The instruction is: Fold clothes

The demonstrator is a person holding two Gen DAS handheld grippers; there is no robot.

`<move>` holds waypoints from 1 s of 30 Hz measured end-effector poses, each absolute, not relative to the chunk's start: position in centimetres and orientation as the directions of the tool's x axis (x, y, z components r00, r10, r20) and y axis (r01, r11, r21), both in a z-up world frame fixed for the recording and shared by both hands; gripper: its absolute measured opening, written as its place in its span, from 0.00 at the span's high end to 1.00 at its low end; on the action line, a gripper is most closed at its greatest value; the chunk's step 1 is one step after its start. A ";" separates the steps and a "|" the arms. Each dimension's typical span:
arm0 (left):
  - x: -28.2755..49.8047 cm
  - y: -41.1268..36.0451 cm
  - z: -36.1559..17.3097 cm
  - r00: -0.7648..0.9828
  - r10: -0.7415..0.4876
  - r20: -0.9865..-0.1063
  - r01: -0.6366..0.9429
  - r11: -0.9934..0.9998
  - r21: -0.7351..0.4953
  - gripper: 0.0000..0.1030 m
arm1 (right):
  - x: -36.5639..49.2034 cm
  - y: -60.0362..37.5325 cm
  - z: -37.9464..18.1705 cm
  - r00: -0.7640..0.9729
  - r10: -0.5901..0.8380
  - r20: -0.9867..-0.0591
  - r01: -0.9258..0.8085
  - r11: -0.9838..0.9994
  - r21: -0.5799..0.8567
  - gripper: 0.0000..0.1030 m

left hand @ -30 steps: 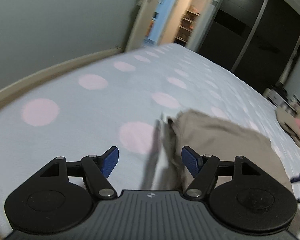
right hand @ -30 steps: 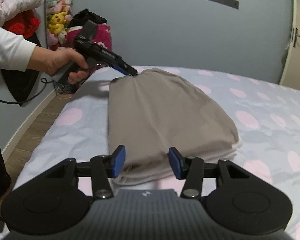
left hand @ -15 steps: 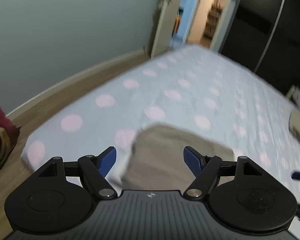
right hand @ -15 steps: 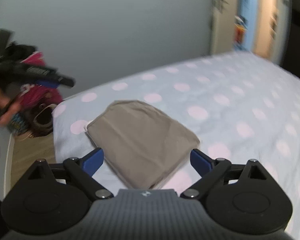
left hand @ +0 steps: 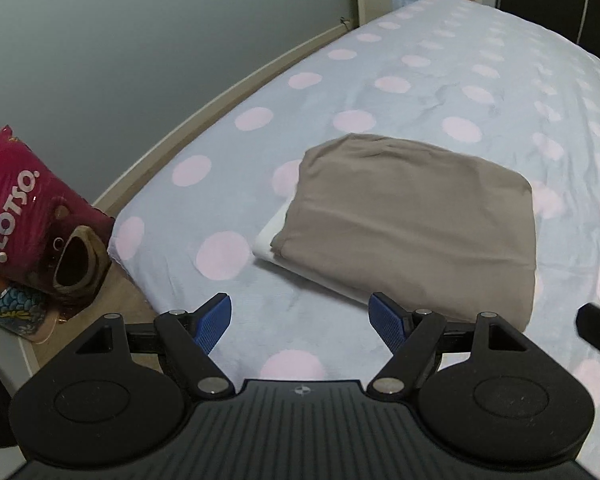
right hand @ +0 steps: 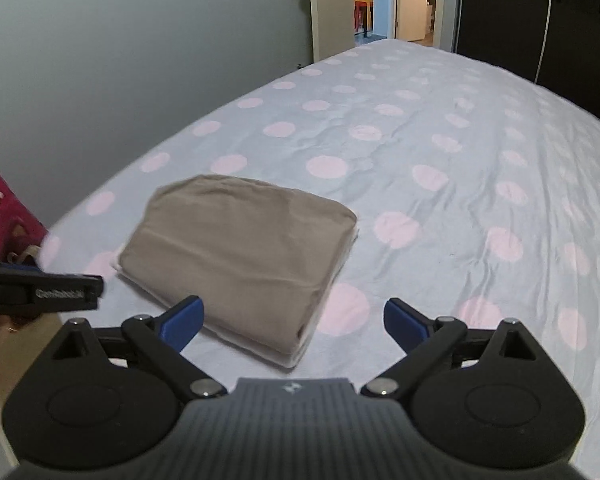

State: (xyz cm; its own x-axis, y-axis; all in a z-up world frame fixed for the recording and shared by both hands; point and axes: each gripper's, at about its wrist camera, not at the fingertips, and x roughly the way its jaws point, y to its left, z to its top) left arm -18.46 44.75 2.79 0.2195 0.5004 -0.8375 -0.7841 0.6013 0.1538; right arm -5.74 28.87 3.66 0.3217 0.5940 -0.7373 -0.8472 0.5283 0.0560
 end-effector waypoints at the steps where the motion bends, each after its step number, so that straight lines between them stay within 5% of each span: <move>1: -18.6 44.7 2.9 0.222 0.509 -0.832 -0.788 0.596 0.155 0.27 | -5.7 29.1 3.5 0.322 0.591 -0.739 -0.845 0.531 0.057 0.05; 30: -18.7 44.9 2.9 0.188 0.504 -0.843 -0.799 0.577 0.167 0.27 | -6.0 31.7 2.5 0.346 0.559 -0.754 -0.818 0.573 0.050 0.05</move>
